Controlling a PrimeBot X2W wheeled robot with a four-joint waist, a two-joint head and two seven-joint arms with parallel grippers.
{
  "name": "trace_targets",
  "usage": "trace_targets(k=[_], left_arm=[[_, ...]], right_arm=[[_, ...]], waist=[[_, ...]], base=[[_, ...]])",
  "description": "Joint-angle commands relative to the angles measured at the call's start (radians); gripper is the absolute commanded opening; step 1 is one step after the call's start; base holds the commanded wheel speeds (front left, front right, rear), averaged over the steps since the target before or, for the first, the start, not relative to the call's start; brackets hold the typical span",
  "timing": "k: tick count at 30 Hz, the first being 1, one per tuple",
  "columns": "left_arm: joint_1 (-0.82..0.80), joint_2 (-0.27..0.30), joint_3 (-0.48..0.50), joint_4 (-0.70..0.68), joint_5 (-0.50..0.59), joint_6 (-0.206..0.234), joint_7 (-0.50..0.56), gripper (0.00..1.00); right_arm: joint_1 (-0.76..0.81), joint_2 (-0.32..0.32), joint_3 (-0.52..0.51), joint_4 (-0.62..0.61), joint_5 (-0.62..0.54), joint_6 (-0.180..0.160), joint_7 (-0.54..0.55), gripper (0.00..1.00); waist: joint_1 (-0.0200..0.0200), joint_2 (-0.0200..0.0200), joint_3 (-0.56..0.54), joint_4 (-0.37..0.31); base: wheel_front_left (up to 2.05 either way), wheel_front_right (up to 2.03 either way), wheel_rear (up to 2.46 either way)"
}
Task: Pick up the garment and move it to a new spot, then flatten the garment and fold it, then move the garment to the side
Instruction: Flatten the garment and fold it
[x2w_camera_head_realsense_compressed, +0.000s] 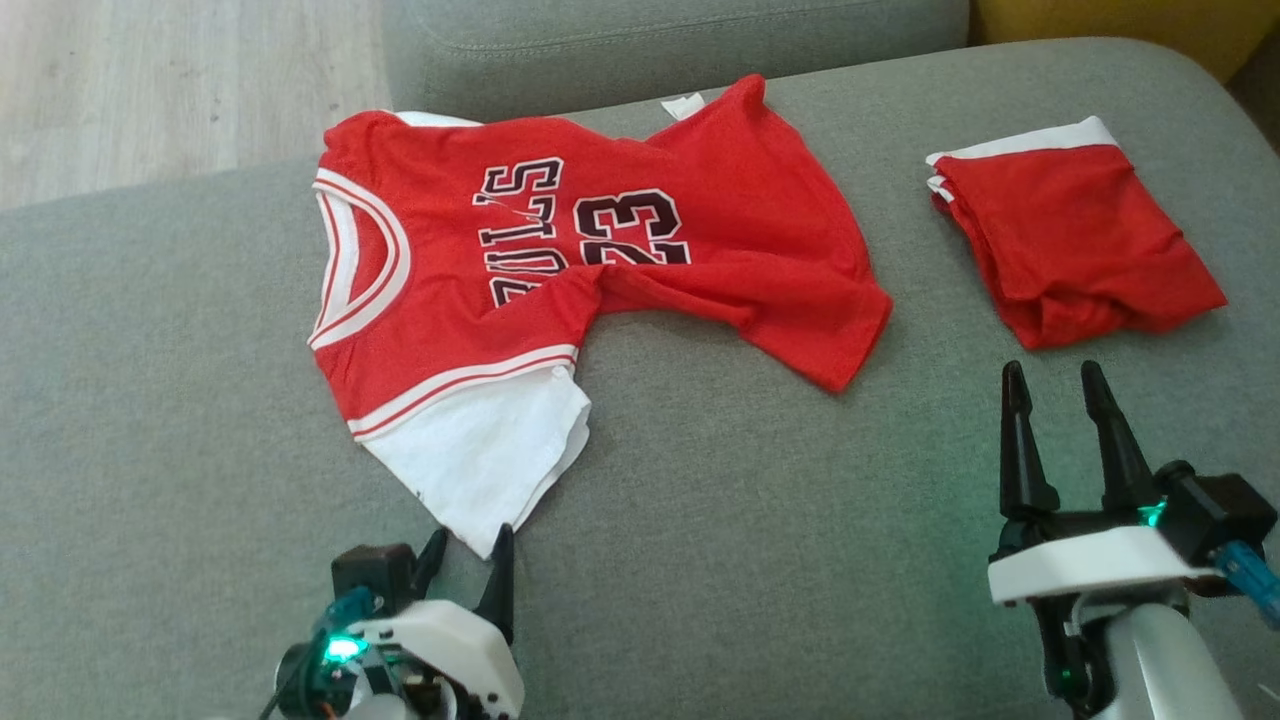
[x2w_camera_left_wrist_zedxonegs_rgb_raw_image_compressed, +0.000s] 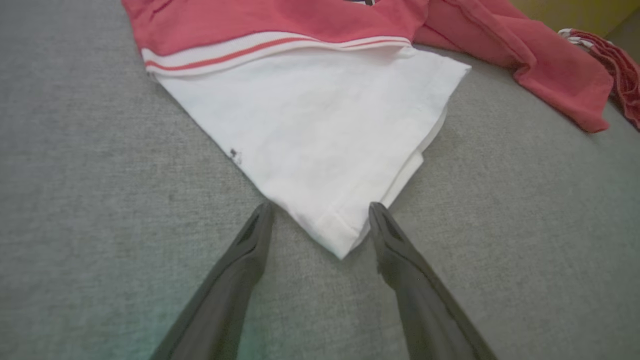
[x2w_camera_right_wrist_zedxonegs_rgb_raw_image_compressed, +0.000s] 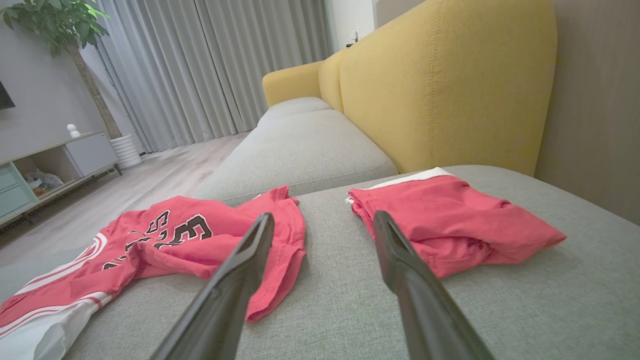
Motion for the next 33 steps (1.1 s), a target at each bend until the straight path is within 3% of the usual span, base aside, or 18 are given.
trace_targets(k=[1,6,7,8,9,22,33], left_arm=[[-0.045,0.005,0.025,-0.016,-0.012,-0.007,0.007,1.0],[-0.054,0.009,0.018,-0.008,-0.014,-0.011,0.019,1.0],[-0.056,0.009,0.016,-0.006,-0.015,-0.013,0.022,0.87],[-0.058,0.01,0.015,-0.005,-0.015,-0.014,0.024,0.49],[-0.062,0.011,0.014,-0.005,-0.014,-0.018,0.016,0.0],[-0.094,0.021,0.132,-0.103,0.006,0.016,-0.259,0.0],[-0.063,0.0,0.287,-0.273,0.099,0.033,-0.291,0.0]], right_arm=[[-0.037,-0.005,0.026,-0.03,0.006,-0.001,-0.011,1.0],[-0.039,-0.005,0.028,-0.031,0.009,-0.001,-0.011,1.0],[-0.04,-0.005,0.028,-0.031,0.009,-0.001,-0.011,1.0],[-0.04,-0.005,0.028,-0.031,0.009,-0.001,-0.011,1.0],[-0.041,-0.005,0.027,-0.031,0.01,-0.001,-0.011,1.0],[-0.035,-0.005,0.02,-0.023,0.001,-0.001,-0.011,1.0],[-0.034,-0.005,0.02,-0.006,-0.012,-0.001,-0.011,1.0]], waist=[[-0.0001,-0.0001,0.003,-0.003],[-0.0001,-0.0001,0.009,-0.009],[-0.0001,-0.0001,0.01,-0.01],[-0.0001,-0.0001,0.011,-0.012],[-0.0001,-0.0001,0.012,-0.013],[-0.0001,-0.0001,-0.009,0.007],[-0.0001,-0.0001,-0.014,0.027]], base=[[0.0,0.0,0.0],[0.0,0.0,0.0],[0.0,0.0,0.0],[0.0,0.0,0.0],[0.0,0.0,0.0],[0.0,0.0,0.0],[0.0,0.0,0.0]])
